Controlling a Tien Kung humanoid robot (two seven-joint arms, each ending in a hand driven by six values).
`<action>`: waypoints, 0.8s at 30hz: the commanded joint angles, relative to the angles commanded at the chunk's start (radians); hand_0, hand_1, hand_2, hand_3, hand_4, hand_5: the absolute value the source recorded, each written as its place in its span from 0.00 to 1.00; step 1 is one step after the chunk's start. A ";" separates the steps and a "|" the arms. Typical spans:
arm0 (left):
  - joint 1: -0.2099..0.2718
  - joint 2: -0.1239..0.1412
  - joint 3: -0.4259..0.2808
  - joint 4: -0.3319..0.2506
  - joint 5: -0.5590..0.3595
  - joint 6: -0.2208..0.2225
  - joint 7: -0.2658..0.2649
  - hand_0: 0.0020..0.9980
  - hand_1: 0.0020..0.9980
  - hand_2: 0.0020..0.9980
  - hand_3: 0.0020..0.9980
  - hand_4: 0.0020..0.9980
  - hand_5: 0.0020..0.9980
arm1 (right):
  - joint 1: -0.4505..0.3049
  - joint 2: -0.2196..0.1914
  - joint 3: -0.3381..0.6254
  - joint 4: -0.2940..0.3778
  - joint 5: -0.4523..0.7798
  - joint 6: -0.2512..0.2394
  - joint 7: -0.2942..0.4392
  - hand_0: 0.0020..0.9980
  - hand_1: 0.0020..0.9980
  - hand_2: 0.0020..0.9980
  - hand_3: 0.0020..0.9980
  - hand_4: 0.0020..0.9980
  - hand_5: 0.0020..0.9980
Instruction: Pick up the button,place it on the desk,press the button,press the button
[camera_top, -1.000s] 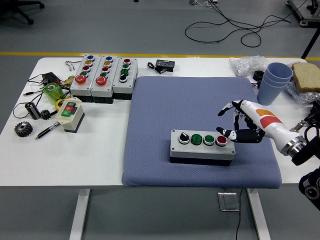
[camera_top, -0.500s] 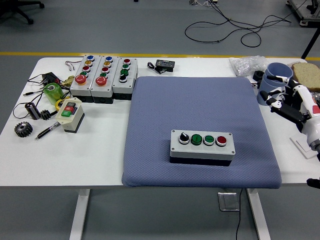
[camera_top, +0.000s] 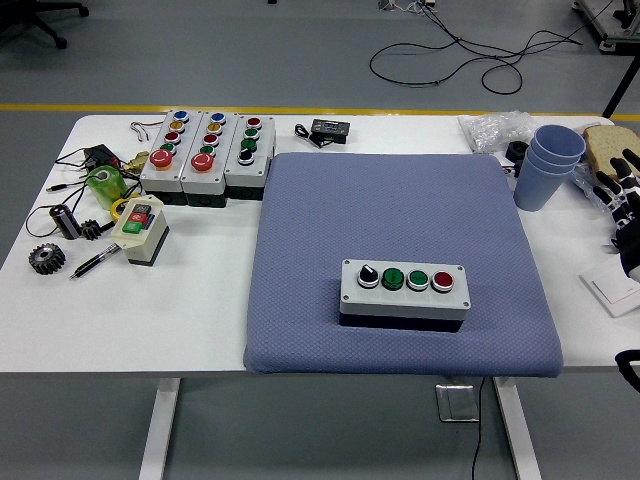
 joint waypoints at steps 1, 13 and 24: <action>0.000 0.000 0.001 0.000 0.000 0.000 0.000 0.44 0.58 0.74 0.72 0.49 0.80 | 0.000 0.000 0.001 -0.001 0.039 0.001 -0.002 0.87 0.77 0.80 0.75 0.82 0.36; -0.005 0.001 0.010 0.000 -0.007 0.003 -0.003 0.44 0.58 0.74 0.72 0.49 0.80 | -0.014 -0.001 0.044 -0.037 0.165 0.121 -0.186 0.78 0.72 0.74 0.68 0.77 0.28; -0.007 0.000 -0.019 0.000 0.030 0.004 -0.006 0.44 0.59 0.74 0.72 0.48 0.80 | -0.013 0.000 0.043 -0.052 0.142 0.155 -0.219 0.76 0.71 0.72 0.67 0.76 0.28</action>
